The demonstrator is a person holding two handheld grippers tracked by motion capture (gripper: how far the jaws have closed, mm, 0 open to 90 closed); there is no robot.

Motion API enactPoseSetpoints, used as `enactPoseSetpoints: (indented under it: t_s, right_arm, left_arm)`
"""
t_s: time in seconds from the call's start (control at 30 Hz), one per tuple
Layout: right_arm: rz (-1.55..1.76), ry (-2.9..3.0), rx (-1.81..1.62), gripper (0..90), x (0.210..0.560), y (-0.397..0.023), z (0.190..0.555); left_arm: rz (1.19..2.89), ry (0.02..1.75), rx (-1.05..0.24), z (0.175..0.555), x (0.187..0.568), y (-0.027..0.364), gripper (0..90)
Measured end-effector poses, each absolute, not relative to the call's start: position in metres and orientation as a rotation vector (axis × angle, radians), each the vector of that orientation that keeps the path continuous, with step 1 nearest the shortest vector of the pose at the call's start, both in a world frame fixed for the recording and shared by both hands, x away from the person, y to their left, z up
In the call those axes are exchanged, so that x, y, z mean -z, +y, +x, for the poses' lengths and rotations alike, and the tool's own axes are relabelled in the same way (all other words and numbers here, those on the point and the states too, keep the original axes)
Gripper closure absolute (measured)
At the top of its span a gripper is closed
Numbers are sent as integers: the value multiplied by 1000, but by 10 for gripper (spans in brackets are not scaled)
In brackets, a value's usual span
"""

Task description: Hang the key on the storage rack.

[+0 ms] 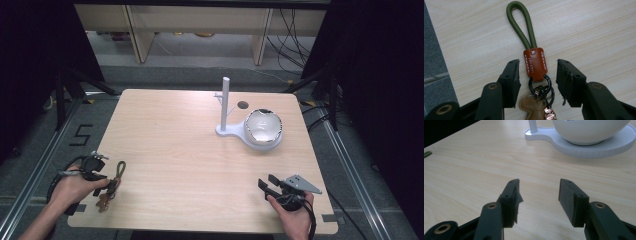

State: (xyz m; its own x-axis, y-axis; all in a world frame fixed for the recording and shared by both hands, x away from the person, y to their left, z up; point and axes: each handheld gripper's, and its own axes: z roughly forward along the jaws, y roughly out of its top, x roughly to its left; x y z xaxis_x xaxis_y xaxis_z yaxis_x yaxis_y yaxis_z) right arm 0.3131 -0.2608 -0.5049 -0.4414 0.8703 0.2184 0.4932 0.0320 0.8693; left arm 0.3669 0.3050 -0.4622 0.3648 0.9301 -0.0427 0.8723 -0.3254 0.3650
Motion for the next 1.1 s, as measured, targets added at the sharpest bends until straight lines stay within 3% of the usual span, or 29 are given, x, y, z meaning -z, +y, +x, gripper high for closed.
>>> enactPoseSetpoints:
  t_s: [0.57, 1.1]
  right_arm:
    - [1385, 1950, -1357, 519, 505, -262, 313]
    - [1373, 1963, -1379, 520, 507, -262, 314]
  left_arm:
    - [2383, 1625, -165, 381, 476, 292, 549]
    - [2494, 1603, -221, 390, 483, 290, 637]
